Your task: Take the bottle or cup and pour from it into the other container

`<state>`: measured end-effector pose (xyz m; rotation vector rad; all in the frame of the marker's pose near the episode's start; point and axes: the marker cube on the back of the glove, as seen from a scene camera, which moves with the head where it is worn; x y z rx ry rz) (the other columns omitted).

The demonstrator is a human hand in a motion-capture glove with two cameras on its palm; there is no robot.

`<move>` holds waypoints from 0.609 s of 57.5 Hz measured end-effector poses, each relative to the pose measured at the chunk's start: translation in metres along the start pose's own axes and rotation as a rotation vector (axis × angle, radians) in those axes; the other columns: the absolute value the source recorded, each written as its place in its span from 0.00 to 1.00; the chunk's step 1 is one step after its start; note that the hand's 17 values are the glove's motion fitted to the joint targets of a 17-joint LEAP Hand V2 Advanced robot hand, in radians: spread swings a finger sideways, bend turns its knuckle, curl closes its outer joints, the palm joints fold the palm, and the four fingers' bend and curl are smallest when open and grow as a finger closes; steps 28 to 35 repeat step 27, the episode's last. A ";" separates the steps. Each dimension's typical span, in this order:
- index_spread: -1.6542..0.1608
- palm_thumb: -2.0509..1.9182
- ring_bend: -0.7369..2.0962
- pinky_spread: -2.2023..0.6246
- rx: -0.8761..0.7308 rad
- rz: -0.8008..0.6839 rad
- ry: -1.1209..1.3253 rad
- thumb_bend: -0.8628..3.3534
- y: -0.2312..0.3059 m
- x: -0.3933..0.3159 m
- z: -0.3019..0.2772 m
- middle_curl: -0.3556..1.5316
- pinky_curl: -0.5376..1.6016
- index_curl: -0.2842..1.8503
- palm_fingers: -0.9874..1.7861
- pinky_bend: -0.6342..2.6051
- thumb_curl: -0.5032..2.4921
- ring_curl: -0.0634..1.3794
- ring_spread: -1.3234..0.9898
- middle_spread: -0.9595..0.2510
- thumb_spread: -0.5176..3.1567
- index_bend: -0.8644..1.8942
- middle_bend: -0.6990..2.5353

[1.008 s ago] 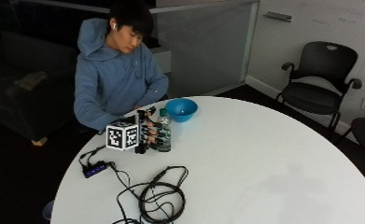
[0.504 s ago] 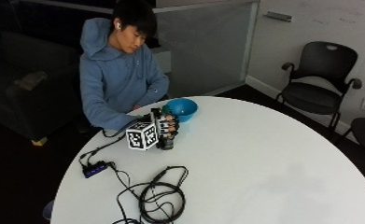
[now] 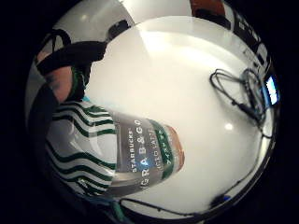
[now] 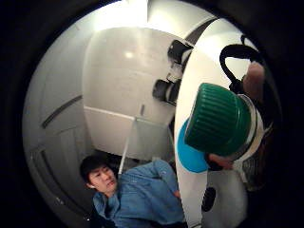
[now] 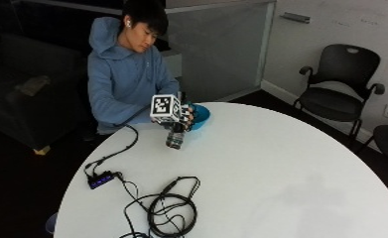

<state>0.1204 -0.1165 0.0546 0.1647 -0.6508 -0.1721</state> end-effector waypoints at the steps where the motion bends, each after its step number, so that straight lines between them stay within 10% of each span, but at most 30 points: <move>1: 0.86 0.78 0.43 0.76 -0.020 0.001 0.037 0.20 -0.001 -0.005 0.001 0.44 0.40 0.33 0.78 0.33 0.38 0.33 0.51 0.77 0.22 0.38 0.32; 23: 0.86 0.78 0.42 0.76 -0.459 -0.019 1.179 0.20 -0.025 -0.080 0.016 0.45 0.41 0.35 0.78 0.33 0.39 0.35 0.51 0.78 0.21 0.38 0.32; 35: 0.86 0.78 0.42 0.75 -0.559 -0.011 1.218 0.20 -0.024 -0.097 0.033 0.46 0.41 0.35 0.78 0.32 0.39 0.36 0.51 0.78 0.21 0.38 0.32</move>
